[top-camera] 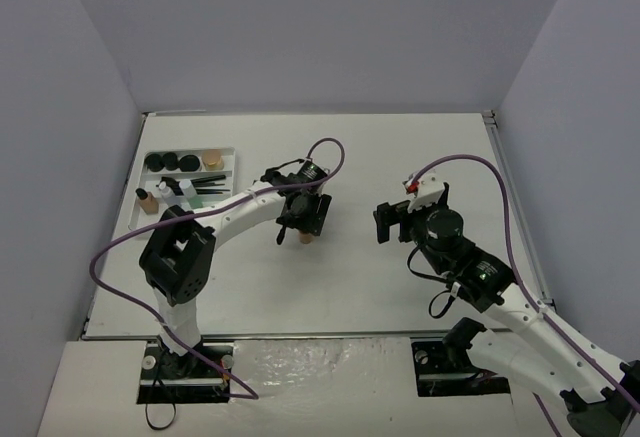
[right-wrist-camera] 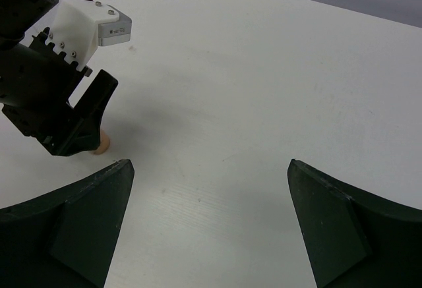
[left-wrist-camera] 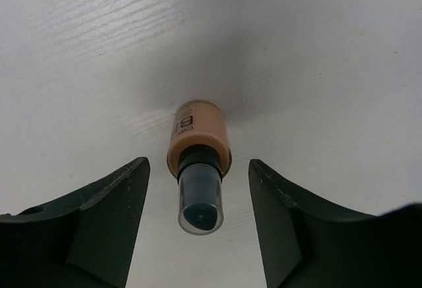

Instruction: Organize the makeup

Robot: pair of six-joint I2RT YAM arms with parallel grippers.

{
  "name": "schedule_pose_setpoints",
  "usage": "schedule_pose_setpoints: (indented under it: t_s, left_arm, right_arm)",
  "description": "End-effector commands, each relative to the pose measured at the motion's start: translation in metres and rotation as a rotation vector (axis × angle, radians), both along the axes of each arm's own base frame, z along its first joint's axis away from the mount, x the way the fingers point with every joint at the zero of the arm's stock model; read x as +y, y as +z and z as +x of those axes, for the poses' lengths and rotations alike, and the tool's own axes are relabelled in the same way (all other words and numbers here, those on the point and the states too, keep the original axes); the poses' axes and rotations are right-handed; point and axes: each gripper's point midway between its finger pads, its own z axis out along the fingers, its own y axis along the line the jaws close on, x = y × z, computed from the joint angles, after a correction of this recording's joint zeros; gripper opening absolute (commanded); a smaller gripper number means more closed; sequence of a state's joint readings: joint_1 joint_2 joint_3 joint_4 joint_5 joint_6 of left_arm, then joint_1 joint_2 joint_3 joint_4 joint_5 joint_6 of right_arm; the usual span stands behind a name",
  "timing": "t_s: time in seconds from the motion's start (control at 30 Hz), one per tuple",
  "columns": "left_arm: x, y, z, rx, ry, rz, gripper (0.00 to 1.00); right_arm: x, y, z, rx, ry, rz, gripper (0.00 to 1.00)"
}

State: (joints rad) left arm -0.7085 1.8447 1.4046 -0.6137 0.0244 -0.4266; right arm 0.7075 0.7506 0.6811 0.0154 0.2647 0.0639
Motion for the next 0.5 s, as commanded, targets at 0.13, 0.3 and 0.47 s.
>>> schedule_pose_setpoints:
  t_s: [0.13, 0.3, 0.47]
  left_arm:
    - [-0.019, 0.017, 0.016, -0.064, 0.016, -0.052, 0.56]
    - [-0.015, 0.015, 0.019, -0.077, 0.028, -0.033, 0.45]
    - [-0.013, 0.031, 0.02, -0.103, 0.032, -0.045, 0.22]
  right_arm:
    - [-0.001, 0.014, 0.007, -0.04, -0.014, 0.042, 1.0]
    - [-0.002, 0.015, 0.007, -0.04, -0.012, 0.045, 1.0]
    - [0.0, 0.016, 0.008, -0.039, -0.005, 0.047, 1.0]
